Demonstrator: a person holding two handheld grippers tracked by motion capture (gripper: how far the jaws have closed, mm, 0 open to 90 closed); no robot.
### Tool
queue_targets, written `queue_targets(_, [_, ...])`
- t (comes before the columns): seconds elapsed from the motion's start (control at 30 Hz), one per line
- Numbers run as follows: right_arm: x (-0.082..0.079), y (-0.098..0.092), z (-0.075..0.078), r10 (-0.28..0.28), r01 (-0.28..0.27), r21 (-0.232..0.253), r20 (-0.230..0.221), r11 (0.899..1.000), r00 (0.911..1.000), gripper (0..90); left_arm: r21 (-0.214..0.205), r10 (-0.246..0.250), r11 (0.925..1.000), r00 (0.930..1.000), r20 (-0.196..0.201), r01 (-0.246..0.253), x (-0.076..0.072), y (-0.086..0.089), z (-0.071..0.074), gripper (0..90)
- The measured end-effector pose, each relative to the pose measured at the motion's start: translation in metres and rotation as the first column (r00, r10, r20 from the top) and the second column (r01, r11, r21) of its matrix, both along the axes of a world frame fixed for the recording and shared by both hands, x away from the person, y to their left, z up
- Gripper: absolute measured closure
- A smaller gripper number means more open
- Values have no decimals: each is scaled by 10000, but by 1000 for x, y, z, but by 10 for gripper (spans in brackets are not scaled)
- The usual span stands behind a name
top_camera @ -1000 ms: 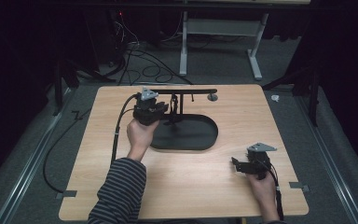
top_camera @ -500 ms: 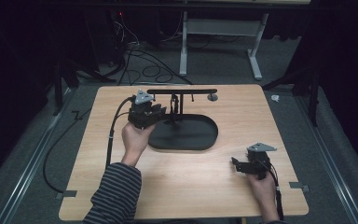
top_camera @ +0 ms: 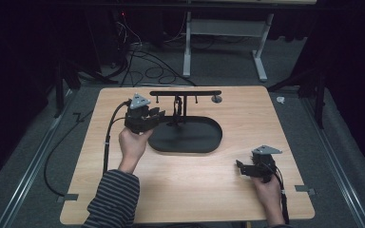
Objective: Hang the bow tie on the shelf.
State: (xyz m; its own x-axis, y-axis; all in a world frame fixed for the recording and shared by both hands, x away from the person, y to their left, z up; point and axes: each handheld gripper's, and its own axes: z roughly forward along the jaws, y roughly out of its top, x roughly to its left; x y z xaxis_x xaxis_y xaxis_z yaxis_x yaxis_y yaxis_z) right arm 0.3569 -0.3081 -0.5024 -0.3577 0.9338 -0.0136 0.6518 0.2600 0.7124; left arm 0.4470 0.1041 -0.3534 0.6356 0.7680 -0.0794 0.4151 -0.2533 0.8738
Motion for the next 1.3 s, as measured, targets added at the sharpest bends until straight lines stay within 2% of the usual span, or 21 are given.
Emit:
queue_targets(0.27, [0,0,0,-2,2,2,-1,10000,10000,218,88,48,9999,10000,58,-49,-8,7,1,674])
queue_targets(0.43, [0,0,0,-23,23,16,-2,10000,10000,218,-14,118,9999,9999,27,-118,-12,13,-1,667])
queue_targets(0.53, [0,0,0,-31,31,26,-9,10000,10000,218,-267,61,9996,9999,-138,-64,-13,19,-2,662])
queue_targets(0.67, [0,0,0,-29,29,24,-6,10000,10000,218,-398,113,9991,9999,-98,-117,-18,26,-1,659])
queue_targets(1.3, [0,0,0,-17,17,3,-4,10000,10000,219,-510,380,9980,9992,-128,-386,-31,42,-5,640])
